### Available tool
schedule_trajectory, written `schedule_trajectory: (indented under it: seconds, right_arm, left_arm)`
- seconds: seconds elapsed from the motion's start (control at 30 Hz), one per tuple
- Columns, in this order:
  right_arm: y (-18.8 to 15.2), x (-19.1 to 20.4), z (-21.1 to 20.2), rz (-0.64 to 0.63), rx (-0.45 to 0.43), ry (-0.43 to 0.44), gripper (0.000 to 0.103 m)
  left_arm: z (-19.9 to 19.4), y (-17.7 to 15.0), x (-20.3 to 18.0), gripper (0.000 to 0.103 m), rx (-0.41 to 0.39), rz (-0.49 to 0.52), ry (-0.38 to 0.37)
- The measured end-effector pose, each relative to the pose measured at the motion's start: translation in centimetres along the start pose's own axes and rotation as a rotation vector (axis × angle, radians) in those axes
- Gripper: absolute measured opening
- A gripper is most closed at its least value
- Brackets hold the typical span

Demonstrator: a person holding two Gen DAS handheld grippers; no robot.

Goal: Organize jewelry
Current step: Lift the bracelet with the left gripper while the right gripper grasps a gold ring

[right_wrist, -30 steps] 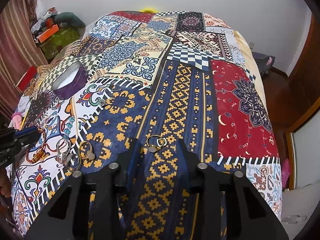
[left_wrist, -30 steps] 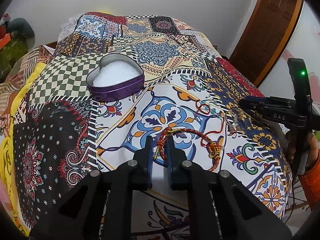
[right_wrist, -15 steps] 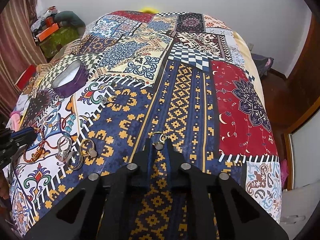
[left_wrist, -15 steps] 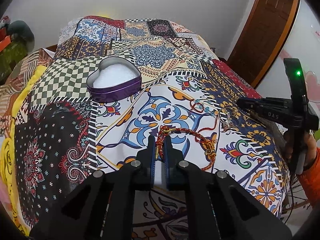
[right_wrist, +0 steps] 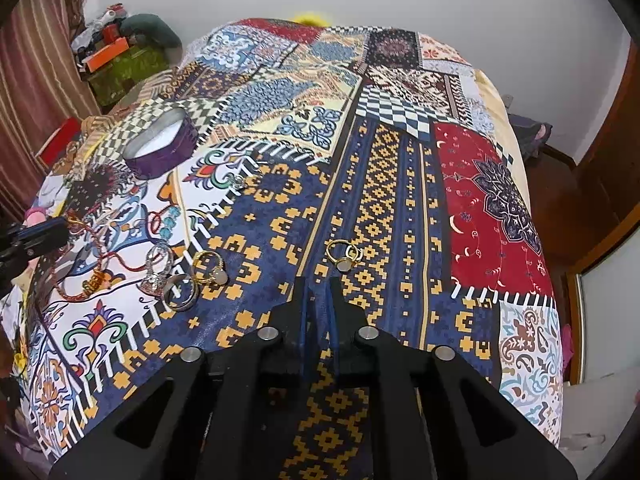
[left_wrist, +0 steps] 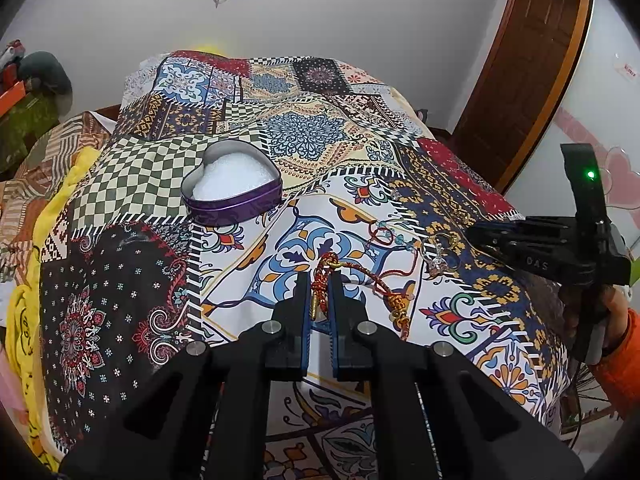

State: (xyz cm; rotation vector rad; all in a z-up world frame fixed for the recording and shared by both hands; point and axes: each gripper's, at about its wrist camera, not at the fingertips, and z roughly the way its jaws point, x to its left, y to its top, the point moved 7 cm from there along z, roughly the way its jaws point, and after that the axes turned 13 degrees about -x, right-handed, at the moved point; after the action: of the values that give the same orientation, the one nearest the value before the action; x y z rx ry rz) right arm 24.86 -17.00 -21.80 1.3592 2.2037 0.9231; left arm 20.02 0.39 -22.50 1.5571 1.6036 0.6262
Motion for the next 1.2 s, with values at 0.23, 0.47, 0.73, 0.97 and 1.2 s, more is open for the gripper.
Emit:
schedule_trajectory:
  seconds: [0.23,0.47,0.73,0.97,1.2]
  right_arm:
    - [0.5,-1.1,0.9,0.084,-0.003,0.023,0.040]
    - [0.7,-0.3,1.5,0.060,-0.004,0.033,0.013]
    - [1.0,0.3,1.4,0.014,-0.029,0.021,0.003]
    - [0.9,2.3,-0.3,-0.022,-0.044,0.101,0.003]
    - [-0.3,2.8,-1.2,-0.014,0.014,0.133,0.008]
  left_arm:
    - [0.1,0.1,0.3,0.006,-0.004,-0.006,0.005]
    - [0.9,-0.2,0.5,0.006,0.007,-0.013,0.003]
    - [0.7,0.0,0.3,0.006,-0.007,-0.002,0.005]
    - [-0.4,1.5,0.2,0.006,-0.053,0.015,0.013]
    - [-1.0,2.0,0.3,0.006,-0.064,0.016,0.016]
